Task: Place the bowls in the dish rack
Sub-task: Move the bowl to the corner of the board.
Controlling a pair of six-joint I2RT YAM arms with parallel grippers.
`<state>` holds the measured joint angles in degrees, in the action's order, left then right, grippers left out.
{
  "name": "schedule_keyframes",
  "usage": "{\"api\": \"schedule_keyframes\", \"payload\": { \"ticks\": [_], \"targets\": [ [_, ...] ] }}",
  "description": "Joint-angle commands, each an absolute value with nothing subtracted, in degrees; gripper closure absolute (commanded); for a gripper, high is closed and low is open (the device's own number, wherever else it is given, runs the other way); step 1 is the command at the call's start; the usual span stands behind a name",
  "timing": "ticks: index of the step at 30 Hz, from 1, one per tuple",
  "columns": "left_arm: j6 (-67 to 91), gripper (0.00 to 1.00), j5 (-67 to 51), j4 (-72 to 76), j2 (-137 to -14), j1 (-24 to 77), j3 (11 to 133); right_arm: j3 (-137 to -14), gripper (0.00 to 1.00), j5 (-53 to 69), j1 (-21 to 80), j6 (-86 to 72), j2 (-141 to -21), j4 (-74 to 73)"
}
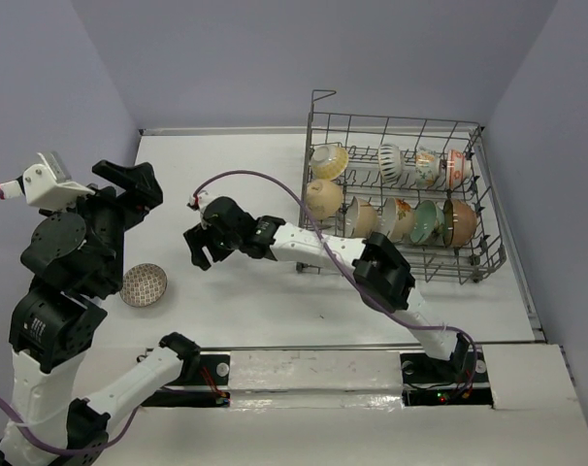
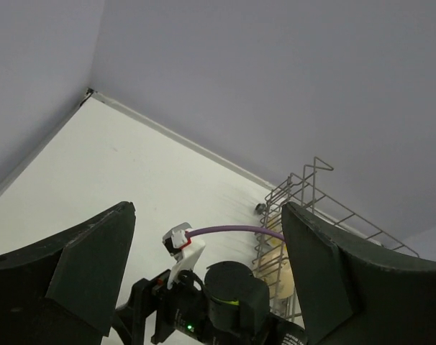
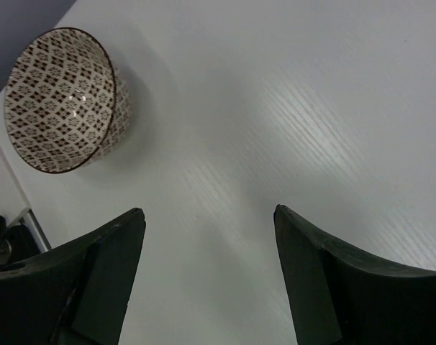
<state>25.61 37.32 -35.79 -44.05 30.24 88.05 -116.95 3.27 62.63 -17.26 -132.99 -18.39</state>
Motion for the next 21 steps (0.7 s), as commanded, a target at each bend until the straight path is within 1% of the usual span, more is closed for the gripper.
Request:
{"api": "schedule_keyframes", "payload": {
  "ticks": [1, 5, 7, 11, 14, 15, 18, 19, 21],
  "targets": [
    [26.8, 0.08, 41.1, -39.7, -43.4, 30.0, 87.2, -120.7, 0.22, 9.0, 63.4, -19.6, -132.6, -9.1],
    [30.1, 0.08, 45.2, -43.7, -44.3, 30.0, 84.0, -120.5, 0.22, 11.0, 63.9, -21.5, -134.1, -5.2],
    [32.3, 0.09, 46.5, -44.7, -44.5, 30.0, 80.6, -120.7, 0.22, 11.9, 64.5, -22.6, -135.4, -3.3],
    [34.4, 0.11, 49.0, -47.2, -46.5, 29.9, 78.8, -121.1, 0.22, 12.4, 64.5, -24.0, -137.7, -1.2],
    [35.9, 0.12, 49.0, -48.7, -48.2, 28.0, 77.5, -119.5, 0.22, 11.0, 65.1, -24.0, -137.5, -0.6],
    [35.0, 0.12, 48.3, -48.3, -48.2, 26.1, 76.3, -117.7, 0.22, 10.3, 65.1, -23.9, -137.1, -0.7],
    [31.4, 0.14, 41.2, -43.8, -48.3, 20.2, 74.0, -114.7, 0.21, 5.8, 65.1, -23.2, -134.9, -0.6],
    [28.7, 0.14, 35.9, -41.6, -48.9, 14.6, 72.3, -112.9, 0.22, 4.1, 65.1, -23.0, -134.4, -0.7],
    [26.6, 0.15, 30.6, -39.8, -49.7, 9.1, 69.5, -110.9, 0.21, 2.9, 65.1, -23.2, -132.6, -0.7]
  ]
}}
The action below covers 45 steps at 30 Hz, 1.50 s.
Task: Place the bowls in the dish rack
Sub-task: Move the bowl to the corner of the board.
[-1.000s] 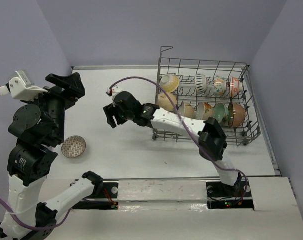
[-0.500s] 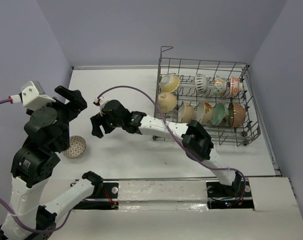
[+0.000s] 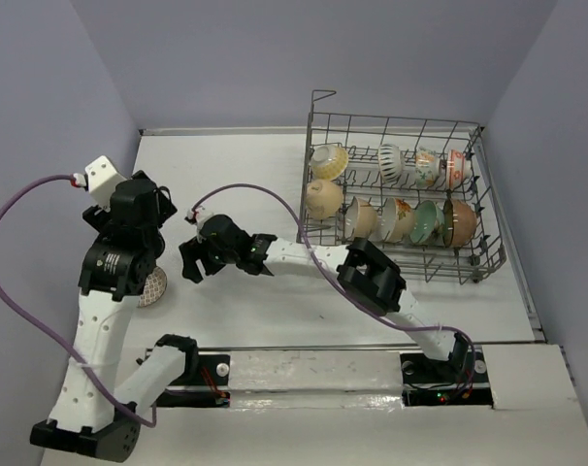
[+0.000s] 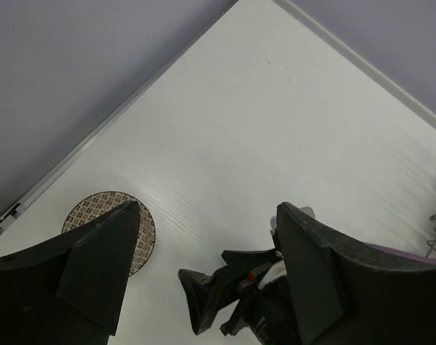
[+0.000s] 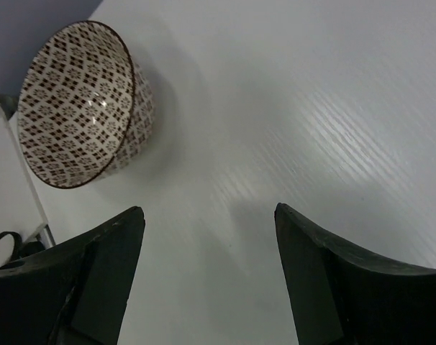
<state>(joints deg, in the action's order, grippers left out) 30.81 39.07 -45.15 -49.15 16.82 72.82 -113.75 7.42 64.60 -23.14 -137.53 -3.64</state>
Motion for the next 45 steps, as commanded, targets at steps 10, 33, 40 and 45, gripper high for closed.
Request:
{"api": "schedule_keyframes", "payload": {
  "ticks": [10, 33, 40, 45],
  "targets": [
    [27.4, 0.18, 16.1, -34.1, -51.2, -12.7, 60.7, -102.2, 0.22, -1.6, 58.7, -29.4, -126.0, -0.6],
    [43.3, 0.20, 6.8, -30.8, -51.0, -28.3, 43.0, -97.6, 0.21, 3.9, 52.7, -29.0, -117.2, 0.4],
    [46.8, 0.19, 10.6, -29.3, -54.1, -29.0, 39.4, -97.3, 0.21, 4.0, 52.2, -28.7, -116.6, 0.4],
    [48.1, 0.18, 13.0, -27.7, -55.4, -29.3, 38.1, -96.9, 0.21, 4.0, 51.7, -28.5, -116.3, 0.3]
  ]
}}
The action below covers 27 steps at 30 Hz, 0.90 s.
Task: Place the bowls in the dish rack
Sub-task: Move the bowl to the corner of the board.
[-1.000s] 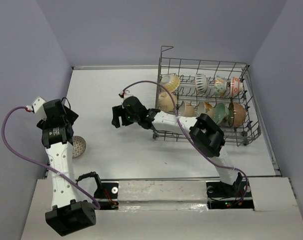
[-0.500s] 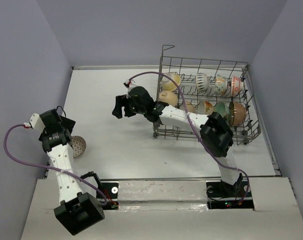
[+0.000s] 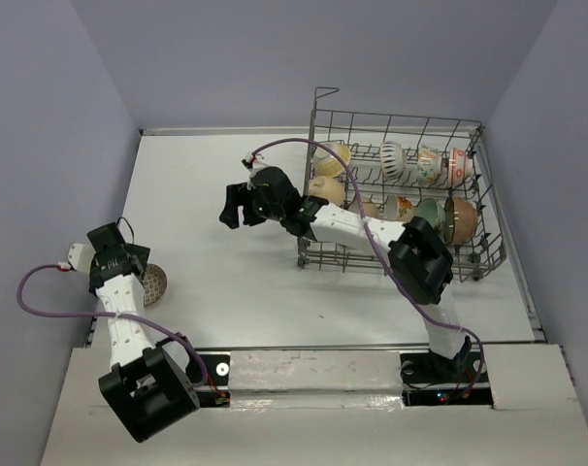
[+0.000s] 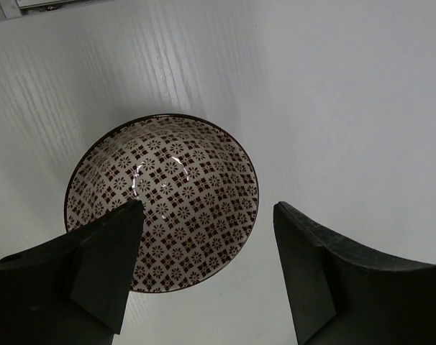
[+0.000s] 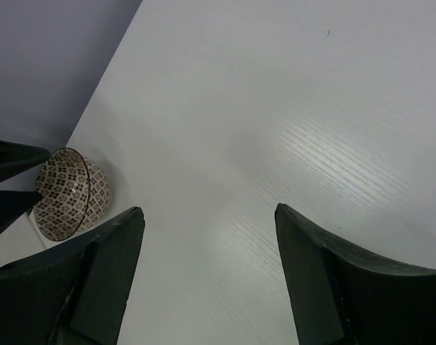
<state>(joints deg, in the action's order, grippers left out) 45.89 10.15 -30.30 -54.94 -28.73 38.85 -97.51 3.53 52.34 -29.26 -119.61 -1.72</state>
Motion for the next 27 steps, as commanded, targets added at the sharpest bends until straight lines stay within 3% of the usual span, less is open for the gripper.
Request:
{"api": "schedule_keyframes", "payload": {
  "ticks": [1, 27],
  "targets": [
    [48.3, 0.19, 13.0, -27.3, -56.5, -29.4, 37.7, -96.9, 0.21, 4.0, 51.7, -28.5, -116.3, 0.3],
    [51.7, 0.23, 13.9, -18.2, -72.9, -29.4, 41.6, -97.0, 0.21, 4.3, 50.6, -27.2, -116.3, 0.2]
  ]
}}
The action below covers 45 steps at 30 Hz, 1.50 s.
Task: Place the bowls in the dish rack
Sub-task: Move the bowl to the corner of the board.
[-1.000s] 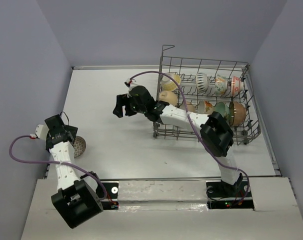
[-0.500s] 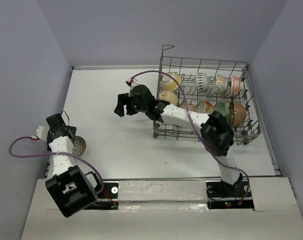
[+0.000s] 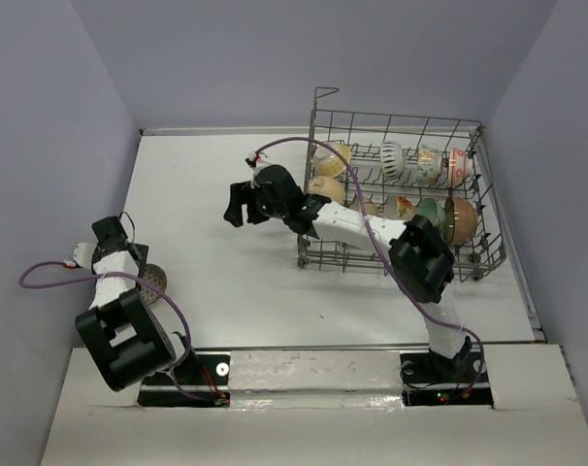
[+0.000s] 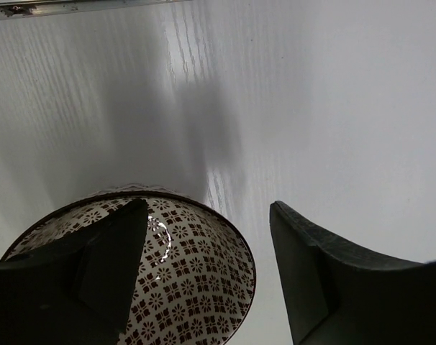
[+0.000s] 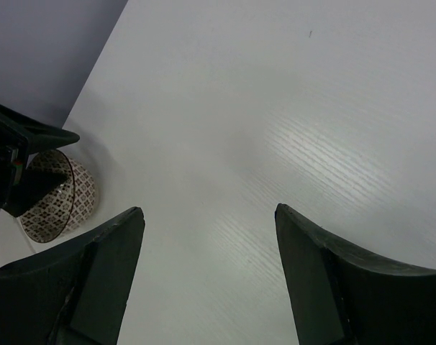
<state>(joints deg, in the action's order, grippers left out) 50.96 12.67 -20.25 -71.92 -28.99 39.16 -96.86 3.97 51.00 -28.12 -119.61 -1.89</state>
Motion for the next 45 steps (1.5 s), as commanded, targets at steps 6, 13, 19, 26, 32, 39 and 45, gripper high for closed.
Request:
{"api": "schedule_keyframes", "payload": {
  "ticks": [6, 13, 19, 26, 32, 39, 45],
  "targets": [
    [50.6, 0.33, 10.3, -18.4, -76.5, -29.3, 43.6, -97.2, 0.21, 4.0, 50.6, -27.1, -116.4, 0.2],
    [50.5, 0.41, 9.5, -17.8, -76.1, -27.2, 44.1, -97.2, 0.21, 3.8, 50.6, -26.9, -116.4, 0.2],
    [51.3, 0.53, 8.9, -17.8, -77.2, -21.5, 46.8, -97.0, 0.21, 3.5, 50.6, -26.7, -116.3, 0.2],
    [53.9, 0.64, 9.5, -18.5, -79.5, -13.6, 50.8, -96.7, 0.21, 2.5, 50.1, -26.3, -115.7, -1.8],
    [54.5, 0.69, 9.7, -18.3, -83.8, -8.0, 54.0, -96.2, 0.20, 1.1, 49.6, -25.7, -115.0, -2.0],
    [54.7, 0.74, 8.0, -16.6, -89.5, -3.3, 57.3, -95.7, 0.20, 0.2, 49.6, -25.1, -114.4, -2.3],
    [55.4, 0.74, 8.2, -16.8, -93.4, 1.7, 61.1, -95.9, 0.20, 0.2, 49.0, -24.8, -114.3, -2.7]
  ]
}}
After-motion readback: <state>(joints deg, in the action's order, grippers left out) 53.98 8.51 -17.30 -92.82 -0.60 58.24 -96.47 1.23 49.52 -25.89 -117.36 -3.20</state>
